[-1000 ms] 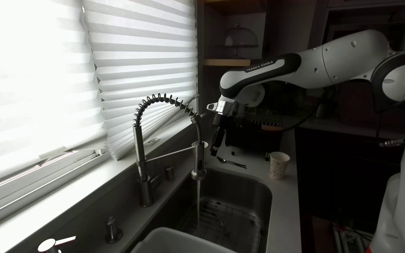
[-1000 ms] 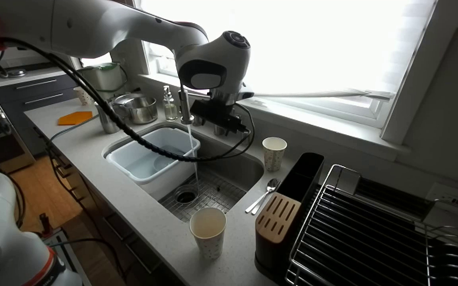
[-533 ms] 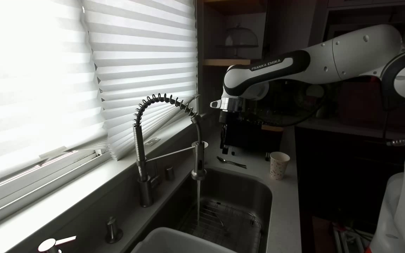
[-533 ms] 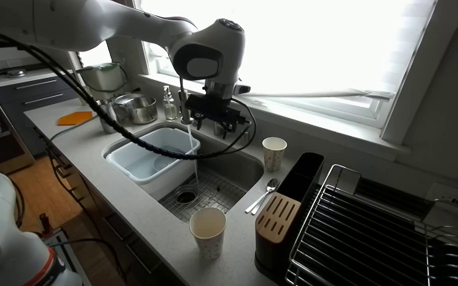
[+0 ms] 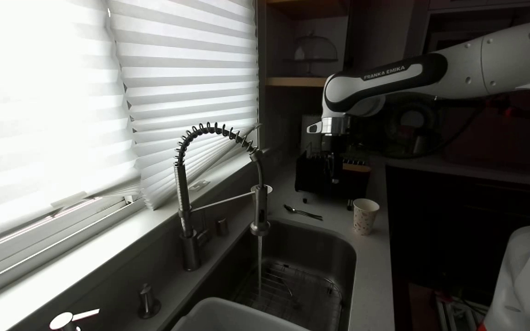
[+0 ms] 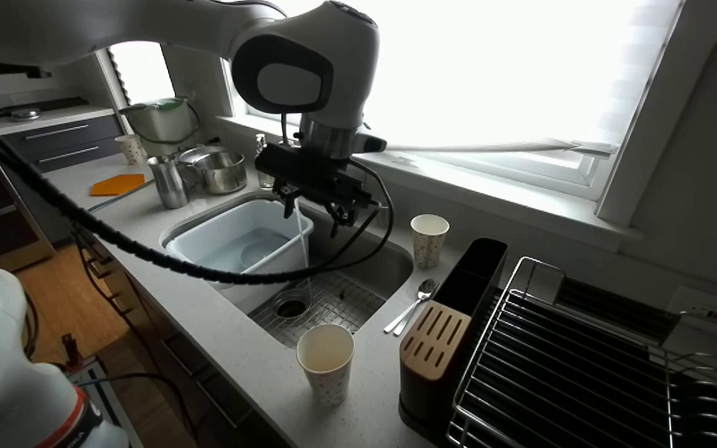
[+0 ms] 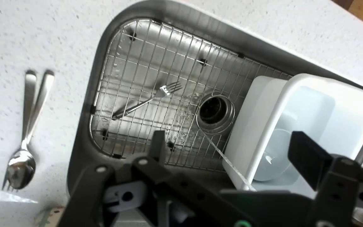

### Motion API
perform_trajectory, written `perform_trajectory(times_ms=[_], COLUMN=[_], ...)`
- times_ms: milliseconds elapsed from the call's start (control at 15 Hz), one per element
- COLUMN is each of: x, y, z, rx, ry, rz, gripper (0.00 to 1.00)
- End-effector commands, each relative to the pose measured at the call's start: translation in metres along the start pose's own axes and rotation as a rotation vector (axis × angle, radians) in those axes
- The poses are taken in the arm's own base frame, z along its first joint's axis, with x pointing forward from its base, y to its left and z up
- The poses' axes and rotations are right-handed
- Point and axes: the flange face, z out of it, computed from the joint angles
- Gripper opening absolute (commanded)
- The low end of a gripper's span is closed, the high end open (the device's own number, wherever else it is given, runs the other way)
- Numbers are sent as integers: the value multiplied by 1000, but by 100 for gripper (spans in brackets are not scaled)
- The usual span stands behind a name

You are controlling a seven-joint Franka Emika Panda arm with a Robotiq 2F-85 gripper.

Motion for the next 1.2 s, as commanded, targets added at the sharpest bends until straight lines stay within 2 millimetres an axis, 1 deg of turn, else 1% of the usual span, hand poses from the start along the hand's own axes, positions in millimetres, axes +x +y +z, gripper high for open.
perform_trajectory(times_ms=[0,200,400,533,667,733,800,867,1000,1133], x=[-62,-111,-162,-187,-206,-213,-216,-207,-212,-212], y=[2,12,24,30,36,40,45,43,47,48], z=[-3,-8,-11,-11,-6,-3,-5,-12,-9,-8], rx=[-46,-79,-113,-129,-148,-145,-176,-136,-153,-154], ry=[6,55,55,57,46,53,77,62,75,76], rz=[85,187,261,327,401,432,478,413,451,462], gripper=[100,100,100,100,100,100,100,100,100,100])
